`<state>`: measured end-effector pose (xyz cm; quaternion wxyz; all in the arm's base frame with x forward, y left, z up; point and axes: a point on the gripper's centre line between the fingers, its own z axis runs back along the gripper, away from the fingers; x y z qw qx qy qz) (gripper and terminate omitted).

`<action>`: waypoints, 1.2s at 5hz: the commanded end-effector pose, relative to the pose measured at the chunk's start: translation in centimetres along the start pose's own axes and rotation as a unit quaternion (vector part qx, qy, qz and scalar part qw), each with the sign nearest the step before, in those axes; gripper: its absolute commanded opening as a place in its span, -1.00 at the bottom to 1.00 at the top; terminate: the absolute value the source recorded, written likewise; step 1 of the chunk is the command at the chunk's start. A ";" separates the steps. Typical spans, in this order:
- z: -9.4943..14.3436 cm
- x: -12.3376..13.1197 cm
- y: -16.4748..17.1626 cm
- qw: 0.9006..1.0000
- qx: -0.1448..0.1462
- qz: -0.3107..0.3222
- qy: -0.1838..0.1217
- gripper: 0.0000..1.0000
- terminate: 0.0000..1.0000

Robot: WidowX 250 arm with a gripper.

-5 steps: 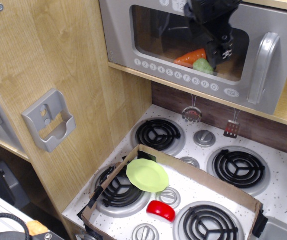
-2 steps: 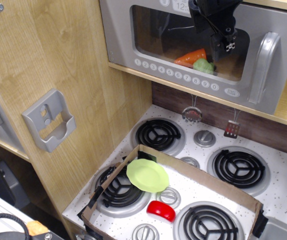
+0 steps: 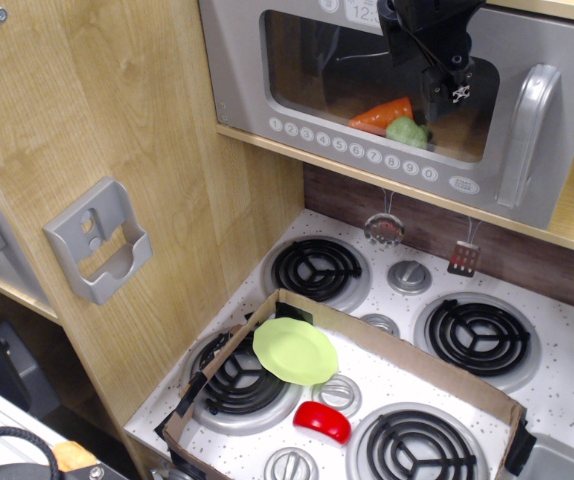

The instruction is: Close microwave

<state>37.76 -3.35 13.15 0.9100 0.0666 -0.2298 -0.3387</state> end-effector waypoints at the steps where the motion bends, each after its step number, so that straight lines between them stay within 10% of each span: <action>1: 2.1 2.0 1.0 1.000 0.018 -0.004 -0.024 1.00 -1.00; 5: 2.1 2.0 1.0 1.000 0.018 -0.004 -0.024 1.00 -1.00; 6: 2.1 2.0 1.0 1.000 0.018 -0.004 -0.024 1.00 1.00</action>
